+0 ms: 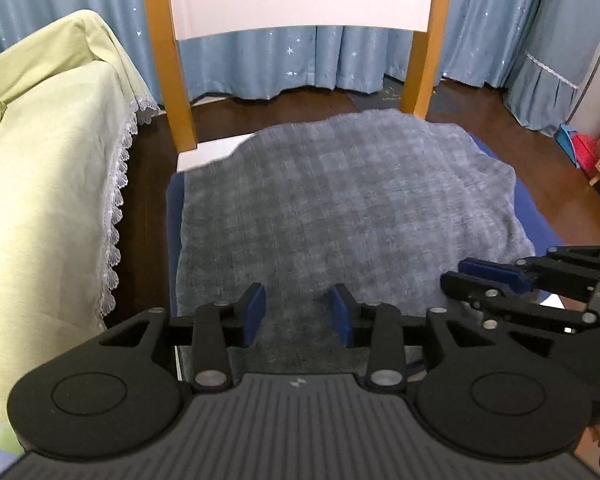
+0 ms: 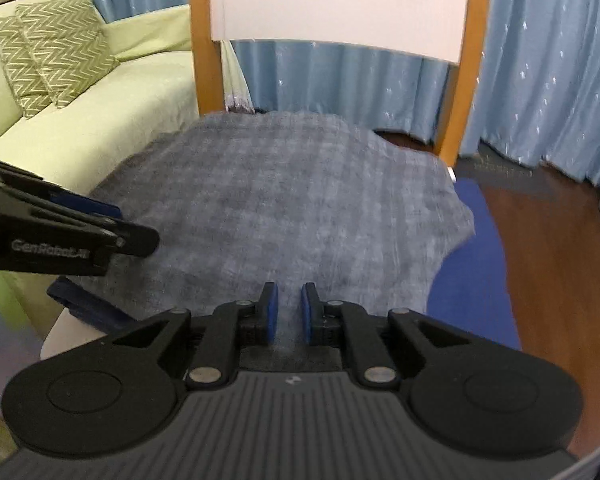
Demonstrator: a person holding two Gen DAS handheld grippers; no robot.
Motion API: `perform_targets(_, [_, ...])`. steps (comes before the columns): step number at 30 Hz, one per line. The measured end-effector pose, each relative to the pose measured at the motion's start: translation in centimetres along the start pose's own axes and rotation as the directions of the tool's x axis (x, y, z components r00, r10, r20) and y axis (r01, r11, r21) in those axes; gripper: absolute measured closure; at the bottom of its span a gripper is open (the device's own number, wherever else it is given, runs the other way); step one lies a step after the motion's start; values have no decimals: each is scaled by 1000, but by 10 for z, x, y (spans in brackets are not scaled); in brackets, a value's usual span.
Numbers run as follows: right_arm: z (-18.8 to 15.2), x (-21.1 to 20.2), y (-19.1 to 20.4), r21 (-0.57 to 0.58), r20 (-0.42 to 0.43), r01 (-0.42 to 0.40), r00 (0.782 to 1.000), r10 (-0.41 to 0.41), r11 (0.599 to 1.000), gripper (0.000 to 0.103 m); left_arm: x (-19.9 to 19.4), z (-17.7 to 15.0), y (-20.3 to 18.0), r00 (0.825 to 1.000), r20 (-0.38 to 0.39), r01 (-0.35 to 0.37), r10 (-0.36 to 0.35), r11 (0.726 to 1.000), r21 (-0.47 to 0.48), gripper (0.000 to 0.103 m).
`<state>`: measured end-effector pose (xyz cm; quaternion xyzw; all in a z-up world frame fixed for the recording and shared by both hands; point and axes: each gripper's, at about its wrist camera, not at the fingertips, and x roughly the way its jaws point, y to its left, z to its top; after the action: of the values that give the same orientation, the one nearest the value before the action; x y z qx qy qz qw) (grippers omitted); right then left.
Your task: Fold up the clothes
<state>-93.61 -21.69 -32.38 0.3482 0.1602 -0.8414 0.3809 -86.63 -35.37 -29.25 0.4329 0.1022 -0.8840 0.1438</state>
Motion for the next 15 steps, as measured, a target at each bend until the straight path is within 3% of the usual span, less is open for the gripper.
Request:
perform_targets(3, [3,-22,-6,42,71,50,996,-53,998,91,6,-2,-12,999,-27,39,-38,999,32,57])
perform_targets(5, [-1,-14,-15,65,19,100,995,-101,993,90,16,-6,-19,999,-33,19,-18,998,54,48])
perform_targets(7, [-9,-1,-20,72,-42,109,993,-106,991,90,19,-6,-23,999,-33,-7,9,997,72,48])
perform_targets(10, [-11,-25,-24,137,-2,96,995,-96,986,86,-4,-5,-21,1000,-28,-2,3,999,45,47])
perform_targets(12, [-11,-48,-25,186,31,89,995,-96,978,69,-20,-11,-21,1000,-30,-7,8,999,32,42])
perform_targets(15, [-31,-93,-22,280,45,55,996,-71,958,65,-47,-36,-22,996,-85,-39,37,999,-19,40])
